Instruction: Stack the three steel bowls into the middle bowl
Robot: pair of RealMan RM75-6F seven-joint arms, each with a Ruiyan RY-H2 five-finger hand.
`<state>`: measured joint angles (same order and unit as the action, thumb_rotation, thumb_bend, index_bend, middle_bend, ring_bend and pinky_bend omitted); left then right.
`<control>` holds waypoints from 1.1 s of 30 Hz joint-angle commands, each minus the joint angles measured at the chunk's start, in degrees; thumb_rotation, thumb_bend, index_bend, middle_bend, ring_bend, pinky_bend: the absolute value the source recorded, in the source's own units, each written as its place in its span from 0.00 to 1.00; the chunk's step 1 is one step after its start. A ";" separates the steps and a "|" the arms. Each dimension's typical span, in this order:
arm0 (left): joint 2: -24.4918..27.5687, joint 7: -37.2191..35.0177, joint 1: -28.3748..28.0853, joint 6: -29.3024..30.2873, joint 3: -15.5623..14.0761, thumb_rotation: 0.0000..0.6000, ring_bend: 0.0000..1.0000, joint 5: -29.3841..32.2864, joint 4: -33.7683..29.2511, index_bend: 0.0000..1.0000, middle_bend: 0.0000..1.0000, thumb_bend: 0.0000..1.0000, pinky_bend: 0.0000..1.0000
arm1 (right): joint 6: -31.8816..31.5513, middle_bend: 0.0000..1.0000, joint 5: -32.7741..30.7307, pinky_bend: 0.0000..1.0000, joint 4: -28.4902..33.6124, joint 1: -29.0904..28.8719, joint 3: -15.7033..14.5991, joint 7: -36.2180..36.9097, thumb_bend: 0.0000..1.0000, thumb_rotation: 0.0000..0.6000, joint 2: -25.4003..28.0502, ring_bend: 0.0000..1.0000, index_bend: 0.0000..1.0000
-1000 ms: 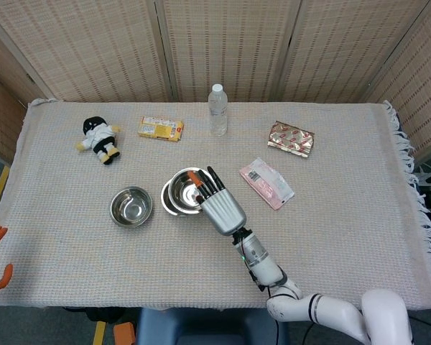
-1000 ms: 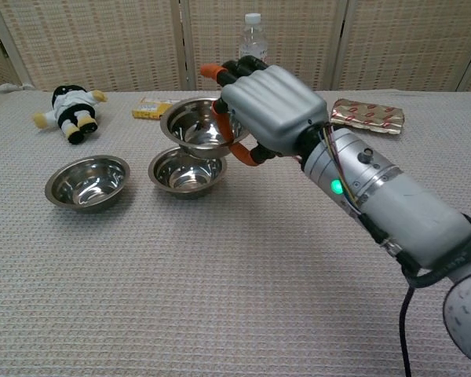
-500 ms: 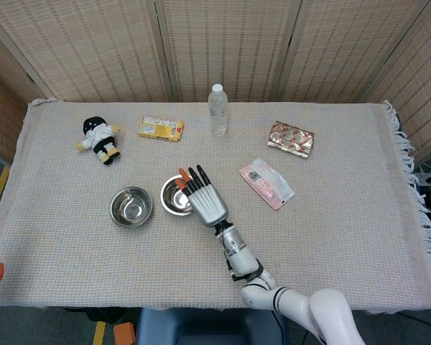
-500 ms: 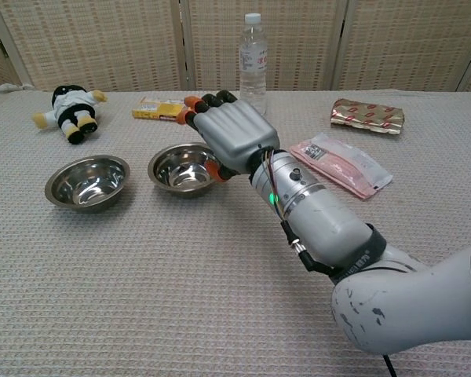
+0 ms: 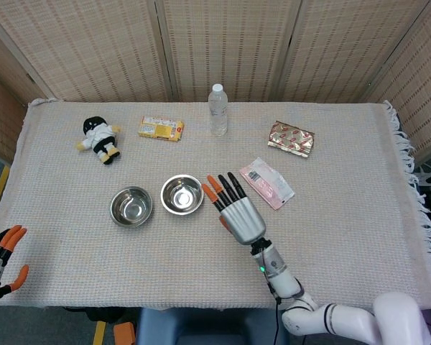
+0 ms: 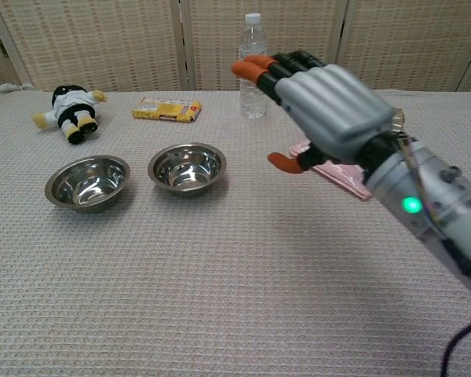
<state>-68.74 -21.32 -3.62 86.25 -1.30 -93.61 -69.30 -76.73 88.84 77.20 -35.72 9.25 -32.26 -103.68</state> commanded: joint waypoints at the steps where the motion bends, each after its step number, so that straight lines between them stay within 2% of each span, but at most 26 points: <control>1: -2.40 8.47 -3.30 -4.43 0.08 1.00 0.00 -0.10 -0.52 0.00 0.00 0.48 0.11 | -23.57 0.00 7.77 0.00 15.15 22.64 -17.20 -0.39 0.20 1.00 23.93 0.00 0.00; 3: -2.94 14.36 -4.89 -8.10 0.66 1.00 0.00 1.50 -2.64 0.00 0.00 0.47 0.10 | -29.52 0.00 9.22 0.00 11.25 27.01 -19.12 7.25 0.20 1.00 25.83 0.00 0.00; 6: -4.88 22.79 -6.81 -11.47 2.00 1.00 0.00 3.78 -4.15 0.00 0.00 0.47 0.10 | -36.18 0.00 9.30 0.00 4.25 32.10 -19.63 17.30 0.20 1.00 26.08 0.00 0.00; 9: -8.16 28.83 -8.31 -12.78 3.44 1.00 0.00 5.49 -2.96 0.00 0.00 0.46 0.09 | -38.44 0.00 8.32 0.00 -1.50 35.17 -19.02 21.48 0.20 1.00 25.26 0.00 0.00; 13: -13.22 36.11 -10.32 -13.93 5.01 1.00 0.00 7.14 0.13 0.00 0.00 0.46 0.09 | -37.80 0.00 7.43 0.00 -4.62 36.71 -17.78 22.03 0.19 1.00 24.81 0.00 0.00; 17: -15.57 39.37 -11.08 -13.58 5.63 1.00 0.00 7.42 1.56 0.02 0.00 0.46 0.09 | -37.62 0.00 7.89 0.00 -5.11 36.78 -17.13 22.07 0.19 1.00 24.68 0.00 0.00; 22: -23.33 45.11 -14.78 -14.69 6.41 1.00 0.00 6.68 8.32 0.06 0.00 0.46 0.11 | -33.72 0.00 6.93 0.00 -5.68 36.80 -15.96 22.06 0.19 1.00 24.45 0.00 0.00; 29: -28.43 46.43 -17.78 -15.03 6.34 1.00 0.00 5.77 14.13 0.08 0.00 0.46 0.13 | -31.48 0.00 6.42 0.00 -6.15 37.21 -14.11 21.10 0.19 1.00 24.11 0.00 0.00; 33: -30.31 45.39 -18.95 -13.04 5.89 1.00 0.00 4.03 16.04 0.14 0.00 0.46 0.13 | -29.38 0.00 5.67 0.00 -5.78 37.38 -13.45 21.49 0.19 1.00 24.35 0.00 0.00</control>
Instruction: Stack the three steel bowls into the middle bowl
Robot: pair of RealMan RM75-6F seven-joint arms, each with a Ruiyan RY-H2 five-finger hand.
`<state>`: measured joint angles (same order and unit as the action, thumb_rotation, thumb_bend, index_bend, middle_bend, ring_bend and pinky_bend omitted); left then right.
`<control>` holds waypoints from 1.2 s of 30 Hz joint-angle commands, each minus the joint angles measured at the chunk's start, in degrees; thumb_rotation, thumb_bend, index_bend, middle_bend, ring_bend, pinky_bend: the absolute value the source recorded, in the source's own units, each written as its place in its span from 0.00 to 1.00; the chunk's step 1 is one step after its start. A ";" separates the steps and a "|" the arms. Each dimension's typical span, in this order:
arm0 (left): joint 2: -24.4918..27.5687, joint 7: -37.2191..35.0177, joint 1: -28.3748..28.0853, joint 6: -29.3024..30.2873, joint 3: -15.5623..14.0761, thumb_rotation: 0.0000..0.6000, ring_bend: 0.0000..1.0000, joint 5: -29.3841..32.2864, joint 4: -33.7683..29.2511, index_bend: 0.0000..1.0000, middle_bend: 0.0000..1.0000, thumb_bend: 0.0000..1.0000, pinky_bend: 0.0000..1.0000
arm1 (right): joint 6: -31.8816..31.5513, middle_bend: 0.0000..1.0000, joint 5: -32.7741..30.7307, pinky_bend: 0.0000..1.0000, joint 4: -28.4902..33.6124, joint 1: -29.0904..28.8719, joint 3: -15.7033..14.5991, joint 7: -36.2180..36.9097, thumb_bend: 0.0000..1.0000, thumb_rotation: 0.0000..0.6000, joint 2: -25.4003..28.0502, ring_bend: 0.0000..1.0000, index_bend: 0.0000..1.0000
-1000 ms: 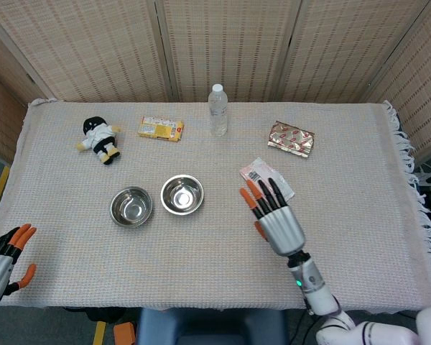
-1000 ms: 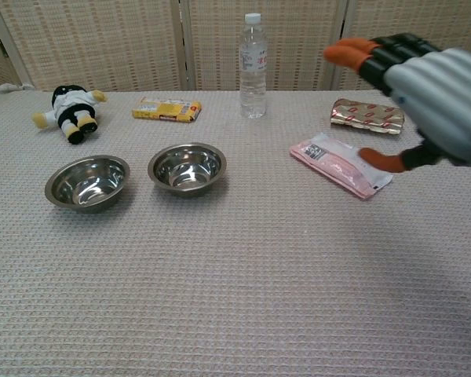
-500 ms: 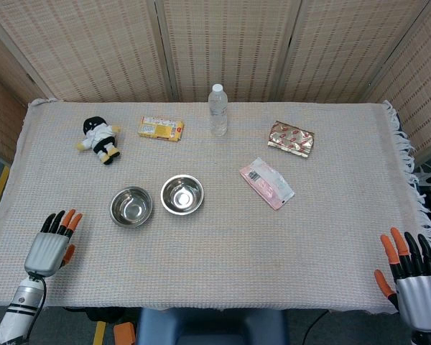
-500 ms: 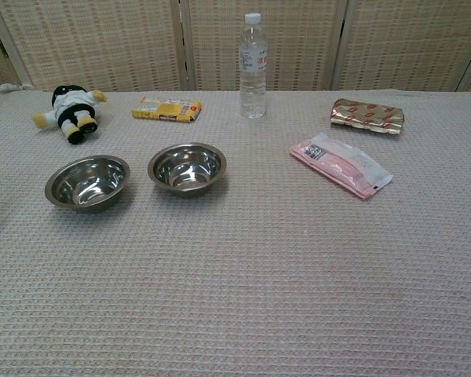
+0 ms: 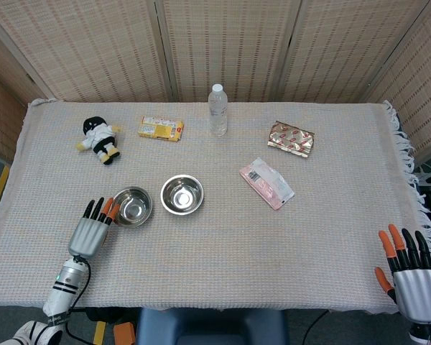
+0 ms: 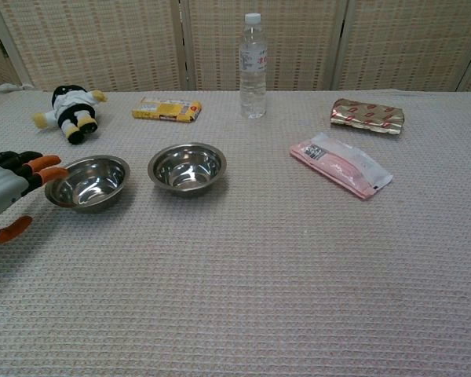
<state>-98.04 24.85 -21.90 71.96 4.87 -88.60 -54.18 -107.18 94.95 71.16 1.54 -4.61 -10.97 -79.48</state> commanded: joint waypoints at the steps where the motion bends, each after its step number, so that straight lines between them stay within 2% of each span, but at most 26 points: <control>1: -1.41 -1.38 -0.86 1.82 -0.40 1.00 0.00 -1.40 1.46 0.17 0.00 0.45 0.13 | 1.44 0.00 -0.51 0.00 0.35 0.15 0.51 0.16 0.19 1.00 0.22 0.00 0.00; 5: -2.98 -4.25 -1.53 3.13 -1.08 1.00 0.00 -2.58 4.32 0.35 0.00 0.46 0.14 | 2.43 0.00 -0.49 0.00 0.69 0.35 0.96 -0.04 0.19 1.00 0.39 0.00 0.00; 7: -3.77 -5.76 -1.85 3.43 -1.35 1.00 0.00 -2.87 6.19 0.41 0.00 0.46 0.15 | 2.86 0.00 -0.59 0.00 0.89 0.50 1.25 -0.06 0.19 1.00 0.47 0.00 0.00; 11: -5.19 -8.12 -2.61 3.26 -1.48 1.00 0.00 -2.83 9.47 0.44 0.00 0.46 0.15 | 3.59 0.00 -0.52 0.00 1.35 0.74 1.57 -0.15 0.19 1.00 0.64 0.00 0.00; 18: -9.18 -16.26 -4.03 7.53 -2.27 1.00 0.00 -5.04 16.79 0.60 0.07 0.46 0.18 | 5.69 0.00 -1.02 0.00 2.15 1.02 2.05 -0.45 0.19 1.00 1.01 0.00 0.00; 24: -11.43 -19.73 -5.28 9.99 -1.51 1.00 0.00 -4.97 21.47 0.64 0.10 0.45 0.19 | 7.22 0.00 -1.69 0.00 3.15 1.30 2.43 -0.74 0.19 1.00 1.56 0.00 0.00; 30: -12.08 -21.47 -8.40 13.14 1.62 1.00 0.00 -3.64 24.25 0.65 0.10 0.45 0.19 | 8.84 0.00 -2.47 0.00 4.34 1.53 2.78 -0.91 0.19 1.00 2.25 0.00 0.00; 36: -11.21 -22.04 -12.55 12.87 4.55 1.00 0.00 -1.92 23.67 0.65 0.11 0.45 0.19 | 9.34 0.00 -2.65 0.00 5.18 1.74 3.24 -0.57 0.19 1.00 2.92 0.00 0.00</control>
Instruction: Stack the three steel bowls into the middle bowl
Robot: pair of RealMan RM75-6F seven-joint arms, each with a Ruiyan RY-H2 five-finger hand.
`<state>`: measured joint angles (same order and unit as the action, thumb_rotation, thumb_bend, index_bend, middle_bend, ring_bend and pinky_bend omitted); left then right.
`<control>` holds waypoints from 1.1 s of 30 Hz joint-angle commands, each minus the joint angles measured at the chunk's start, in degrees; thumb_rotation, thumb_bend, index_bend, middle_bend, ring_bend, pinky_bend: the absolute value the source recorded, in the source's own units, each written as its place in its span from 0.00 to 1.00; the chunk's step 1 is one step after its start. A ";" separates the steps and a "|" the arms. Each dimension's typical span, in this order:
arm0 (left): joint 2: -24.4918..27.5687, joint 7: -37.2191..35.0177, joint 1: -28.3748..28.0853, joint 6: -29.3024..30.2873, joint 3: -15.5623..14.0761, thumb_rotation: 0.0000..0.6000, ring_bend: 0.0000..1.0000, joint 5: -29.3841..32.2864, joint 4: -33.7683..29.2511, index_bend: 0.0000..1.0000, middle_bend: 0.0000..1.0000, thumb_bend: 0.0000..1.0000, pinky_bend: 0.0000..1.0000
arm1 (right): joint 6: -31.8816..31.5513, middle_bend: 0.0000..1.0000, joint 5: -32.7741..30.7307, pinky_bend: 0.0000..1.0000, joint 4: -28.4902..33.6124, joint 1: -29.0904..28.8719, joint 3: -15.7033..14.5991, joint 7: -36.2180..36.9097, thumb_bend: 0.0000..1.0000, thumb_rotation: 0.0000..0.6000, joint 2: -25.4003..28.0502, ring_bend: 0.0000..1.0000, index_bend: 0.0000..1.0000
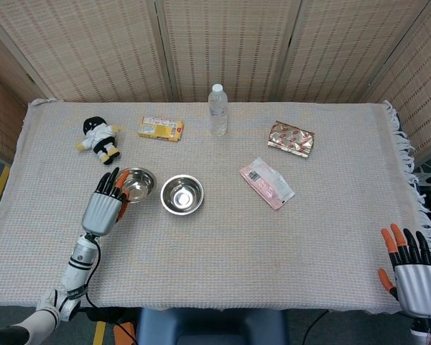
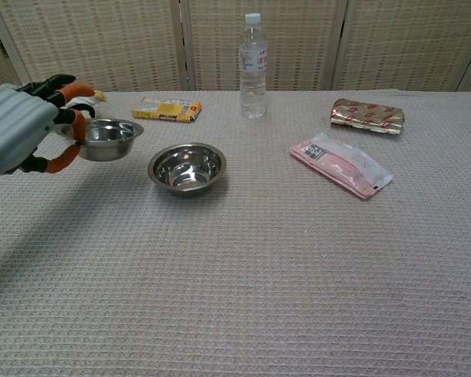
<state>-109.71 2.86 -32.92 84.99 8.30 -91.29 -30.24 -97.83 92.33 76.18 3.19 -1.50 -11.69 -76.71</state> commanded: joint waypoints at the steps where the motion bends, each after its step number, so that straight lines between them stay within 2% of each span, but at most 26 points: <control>1: 0.57 0.22 -2.12 -0.25 1.43 1.00 0.00 0.95 -0.45 0.65 0.11 0.45 0.19 | -0.04 0.00 -0.01 0.00 0.25 0.14 0.21 0.23 0.19 1.00 0.24 0.00 0.00; 4: 0.59 0.21 -3.68 -0.81 2.02 1.00 0.00 1.40 -2.23 0.65 0.11 0.45 0.19 | 0.17 0.00 -0.17 0.00 0.34 0.22 0.49 0.47 0.19 1.00 0.41 0.00 0.00; 9: -1.79 2.31 -5.55 -2.97 0.33 1.00 0.00 0.50 -3.86 0.65 0.11 0.46 0.19 | 1.10 0.00 -0.46 0.00 0.50 0.15 0.76 0.83 0.19 1.00 0.60 0.00 0.00; 14: -6.08 3.72 -7.28 -5.93 -0.95 1.00 0.00 0.29 -1.24 0.64 0.11 0.45 0.19 | 0.57 0.00 0.17 0.00 0.80 0.48 0.79 1.10 0.19 1.00 0.88 0.00 0.00; 17: -7.85 3.68 -7.97 -6.62 -1.22 1.00 0.00 0.33 0.55 0.61 0.11 0.46 0.19 | 0.54 0.00 0.21 0.00 0.87 0.63 0.85 1.32 0.19 1.00 1.03 0.00 0.00; 18: -8.37 3.65 -8.13 -6.90 -1.31 1.00 0.00 0.43 1.22 0.56 0.10 0.45 0.19 | 0.59 0.00 0.19 0.00 0.94 0.68 0.89 1.39 0.19 1.00 1.10 0.00 0.00; 20: -8.75 3.89 -8.28 -7.31 -1.41 1.00 0.00 0.62 1.82 0.39 0.09 0.45 0.19 | 0.65 0.00 0.14 0.00 0.97 0.74 0.98 1.37 0.19 1.00 1.13 0.00 0.00; 22: -8.73 3.96 -8.32 -7.17 -1.37 1.00 0.00 0.84 1.62 0.11 0.06 0.45 0.19 | 0.75 0.00 0.18 0.00 1.01 0.78 1.02 1.41 0.19 1.00 1.16 0.00 0.00; 23: -8.56 3.66 -8.24 -7.17 -1.33 1.00 0.00 1.00 0.98 0.03 0.06 0.45 0.19 | 0.75 0.00 0.17 0.00 1.01 0.80 1.08 1.36 0.19 1.00 1.13 0.00 0.00; 24: -8.18 3.57 -8.13 -7.15 -1.31 1.00 0.00 1.17 -0.10 0.00 0.05 0.45 0.19 | 0.80 0.00 0.12 0.00 1.02 0.83 1.15 1.22 0.19 1.00 1.07 0.00 0.00; 29: -5.01 6.85 -7.17 -8.08 -1.94 1.00 0.00 1.64 -7.36 0.00 0.01 0.44 0.18 | 1.05 0.00 0.35 0.00 1.23 0.88 1.13 0.85 0.19 1.00 0.96 0.00 0.00; 32: -0.29 11.66 -5.59 -10.51 -2.56 1.00 0.00 3.01 -16.59 0.00 0.00 0.43 0.17 | 0.92 0.00 0.75 0.00 1.21 0.97 1.03 0.55 0.19 1.00 0.83 0.00 0.00; 33: 2.52 14.67 -4.65 -12.17 -2.81 1.00 0.00 4.27 -21.78 0.00 0.00 0.43 0.17 | 1.01 0.00 0.86 0.00 1.21 0.99 0.96 0.48 0.19 1.00 0.79 0.00 0.00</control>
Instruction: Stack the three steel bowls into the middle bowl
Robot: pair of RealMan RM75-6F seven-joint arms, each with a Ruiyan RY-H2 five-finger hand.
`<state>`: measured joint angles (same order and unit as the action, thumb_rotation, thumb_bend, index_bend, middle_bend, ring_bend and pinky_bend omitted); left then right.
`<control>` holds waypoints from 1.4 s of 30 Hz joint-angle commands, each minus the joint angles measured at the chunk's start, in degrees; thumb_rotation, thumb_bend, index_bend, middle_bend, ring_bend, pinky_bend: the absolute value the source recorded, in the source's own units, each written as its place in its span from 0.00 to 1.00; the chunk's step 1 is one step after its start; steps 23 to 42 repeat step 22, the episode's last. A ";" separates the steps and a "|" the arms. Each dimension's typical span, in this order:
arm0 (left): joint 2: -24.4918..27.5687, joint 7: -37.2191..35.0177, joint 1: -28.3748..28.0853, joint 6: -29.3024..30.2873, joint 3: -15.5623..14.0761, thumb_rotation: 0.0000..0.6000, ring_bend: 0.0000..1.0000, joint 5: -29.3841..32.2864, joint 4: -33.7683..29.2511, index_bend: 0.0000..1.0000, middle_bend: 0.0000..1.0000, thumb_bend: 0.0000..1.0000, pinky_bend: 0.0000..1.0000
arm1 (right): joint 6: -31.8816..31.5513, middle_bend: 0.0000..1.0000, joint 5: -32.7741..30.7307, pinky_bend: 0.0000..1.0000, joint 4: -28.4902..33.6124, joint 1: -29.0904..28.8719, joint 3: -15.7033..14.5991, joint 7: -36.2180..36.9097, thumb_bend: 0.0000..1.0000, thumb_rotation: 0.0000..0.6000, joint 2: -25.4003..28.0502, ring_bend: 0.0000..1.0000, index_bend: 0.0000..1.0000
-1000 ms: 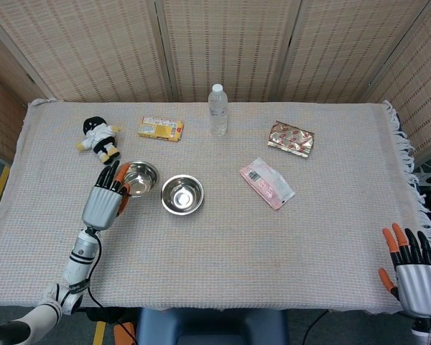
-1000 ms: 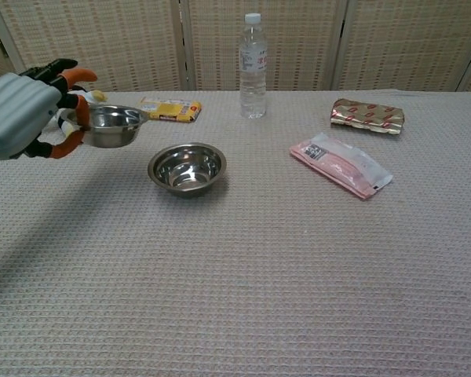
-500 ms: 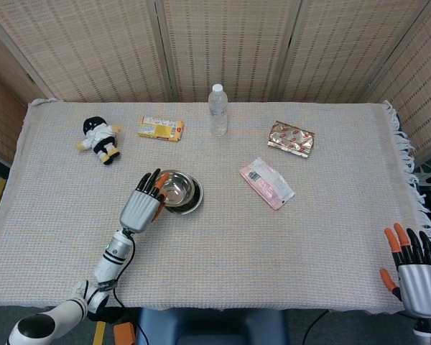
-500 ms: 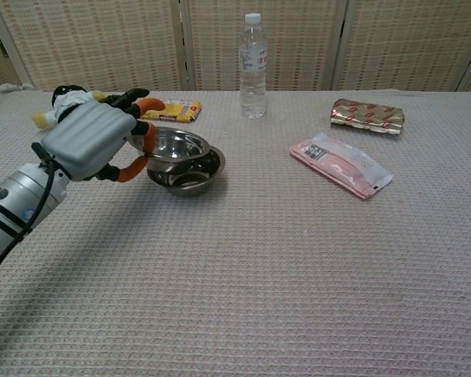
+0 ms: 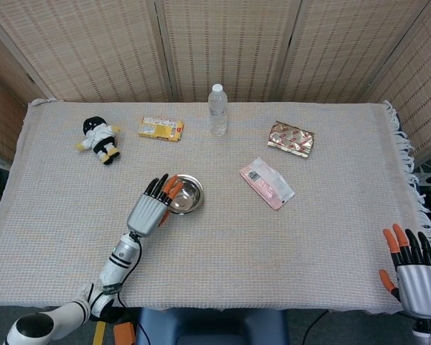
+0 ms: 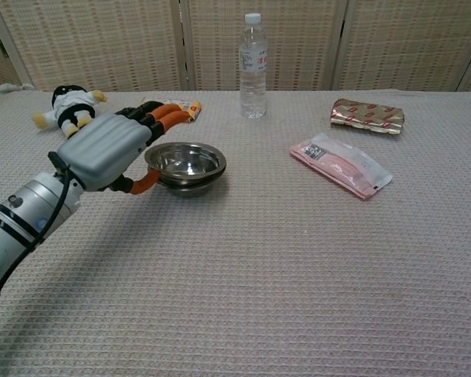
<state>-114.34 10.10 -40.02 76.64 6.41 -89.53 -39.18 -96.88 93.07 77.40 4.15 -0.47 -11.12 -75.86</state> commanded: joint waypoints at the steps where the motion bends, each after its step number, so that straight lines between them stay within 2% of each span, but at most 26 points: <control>1: 9.71 10.20 3.23 -5.71 -1.11 1.00 0.00 4.04 -17.49 0.00 0.00 0.42 0.17 | 0.12 0.00 0.19 0.00 0.02 0.05 -0.13 -0.16 0.19 1.00 -0.10 0.00 0.00; 4: 18.88 19.93 5.22 -12.24 -0.95 1.00 0.00 11.51 -34.32 0.00 0.00 0.41 0.15 | 0.14 0.00 0.86 0.00 0.22 0.10 -0.50 -0.62 0.19 1.00 -0.29 0.00 0.00; 6: 22.83 25.85 5.78 -13.62 -0.46 1.00 0.00 15.63 -41.23 0.00 0.00 0.41 0.15 | -0.14 0.00 1.82 0.00 0.36 0.15 -0.90 -0.92 0.19 1.00 -0.45 0.00 0.00; 9: 26.77 31.48 7.24 -12.52 -0.72 1.00 0.00 19.22 -47.48 0.00 0.00 0.41 0.14 | -0.60 0.00 2.88 0.00 0.40 0.34 -1.35 -1.47 0.19 1.00 -0.64 0.00 0.00; 11: 30.45 31.82 9.23 -10.26 -1.85 1.00 0.00 19.14 -51.65 0.00 0.00 0.41 0.13 | -1.15 0.00 3.24 0.00 0.44 0.57 -1.38 -1.61 0.19 1.00 -0.61 0.00 0.00; 14: 38.44 25.38 15.19 -4.13 -6.26 1.00 0.00 14.53 -56.49 0.00 0.00 0.41 0.11 | -2.32 0.00 3.30 0.00 0.73 1.21 -1.20 -1.60 0.19 1.00 -0.40 0.00 0.00; 16: 43.10 15.49 20.82 1.99 -10.36 1.00 0.00 9.27 -55.14 0.00 0.00 0.41 0.08 | -2.93 0.00 3.22 0.00 1.11 1.72 -1.15 -2.06 0.19 1.00 -0.32 0.00 0.00; 18: 44.54 4.06 27.19 10.01 -13.17 1.00 0.00 5.51 -49.25 0.00 0.00 0.41 0.05 | -3.13 0.00 3.17 0.00 1.63 2.21 -1.30 -3.26 0.19 1.00 -0.45 0.00 0.00; 21: 42.55 -11.21 34.43 18.13 -13.95 1.00 0.00 4.85 -38.14 0.00 0.00 0.40 0.05 | -2.83 0.00 3.03 0.00 2.43 2.73 -1.61 -5.44 0.19 1.00 -0.99 0.00 0.00; 22: 41.88 -14.26 35.69 18.97 -13.57 1.00 0.00 5.55 -35.66 0.00 0.00 0.40 0.05 | -2.80 0.00 3.20 0.00 2.58 2.80 -1.71 -5.95 0.19 1.00 -1.25 0.00 0.00; 42: 41.88 -14.26 35.69 18.97 -13.57 1.00 0.00 5.55 -35.66 0.00 0.00 0.40 0.05 | -2.80 0.00 3.20 0.00 2.58 2.80 -1.71 -5.95 0.19 1.00 -1.25 0.00 0.00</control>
